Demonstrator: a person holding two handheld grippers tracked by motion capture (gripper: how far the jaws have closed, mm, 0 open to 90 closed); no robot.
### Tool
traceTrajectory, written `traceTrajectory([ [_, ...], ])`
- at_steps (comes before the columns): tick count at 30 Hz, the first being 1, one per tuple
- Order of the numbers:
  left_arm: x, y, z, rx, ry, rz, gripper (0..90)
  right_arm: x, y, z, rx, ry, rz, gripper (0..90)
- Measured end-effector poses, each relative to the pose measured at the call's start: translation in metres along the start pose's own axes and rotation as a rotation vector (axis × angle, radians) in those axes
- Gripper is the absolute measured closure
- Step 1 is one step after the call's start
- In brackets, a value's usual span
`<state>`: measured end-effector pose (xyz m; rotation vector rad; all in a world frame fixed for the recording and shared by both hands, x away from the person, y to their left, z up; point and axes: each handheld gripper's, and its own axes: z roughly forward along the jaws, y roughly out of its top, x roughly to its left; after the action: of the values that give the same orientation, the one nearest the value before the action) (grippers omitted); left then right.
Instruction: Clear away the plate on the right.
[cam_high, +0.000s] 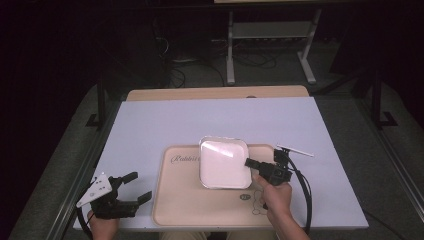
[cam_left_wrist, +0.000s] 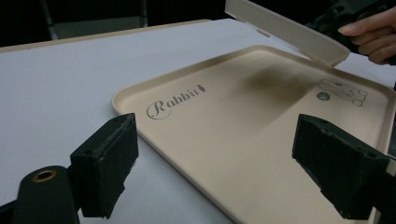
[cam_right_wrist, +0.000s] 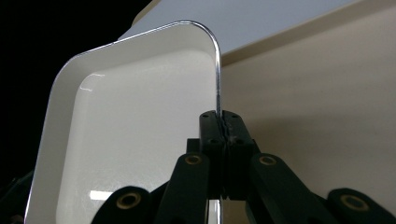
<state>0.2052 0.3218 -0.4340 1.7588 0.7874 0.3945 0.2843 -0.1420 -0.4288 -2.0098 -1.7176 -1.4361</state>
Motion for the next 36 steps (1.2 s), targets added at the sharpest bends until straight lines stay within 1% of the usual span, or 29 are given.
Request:
traceTrajectory([
  [2,0.0,0.0,0.0,0.0,0.0,0.0,14.0,-0.001,-0.002,0.003,0.001,-0.015,-0.01,88.4],
  [4,0.0,0.0,0.0,0.0,0.0,0.0,14.0,-0.001,-0.004,0.004,0.006,-0.024,-0.005,88.4],
  [6,0.0,0.0,0.0,-0.001,-0.001,0.0,13.9,-0.002,-0.005,0.006,0.006,-0.032,-0.011,88.4],
  [9,0.0,0.0,0.0,-0.001,-0.001,-0.001,14.0,-0.002,-0.007,0.008,0.012,-0.042,-0.012,88.4],
  [13,0.0,0.0,0.0,0.004,-0.001,-0.001,14.0,-0.005,-0.01,0.01,0.015,-0.053,-0.002,88.2],
  [19,0.0,0.0,0.001,0.003,-0.002,-0.002,14.0,-0.009,-0.014,0.015,0.026,-0.086,-0.006,87.7],
  [23,0.0,0.0,0.002,0.007,-0.003,-0.002,14.0,-0.009,-0.015,0.016,0.029,-0.09,-0.011,87.5],
  [29,0.0,-0.001,0.002,0.004,-0.003,-0.003,13.9,-0.01,-0.016,0.017,0.022,-0.12,-0.012,86.2],
  [36,-0.001,0.0,0.002,0.008,-0.008,0.0,14.0,-0.013,-0.02,0.02,0.031,-0.135,-0.013,84.9],
])
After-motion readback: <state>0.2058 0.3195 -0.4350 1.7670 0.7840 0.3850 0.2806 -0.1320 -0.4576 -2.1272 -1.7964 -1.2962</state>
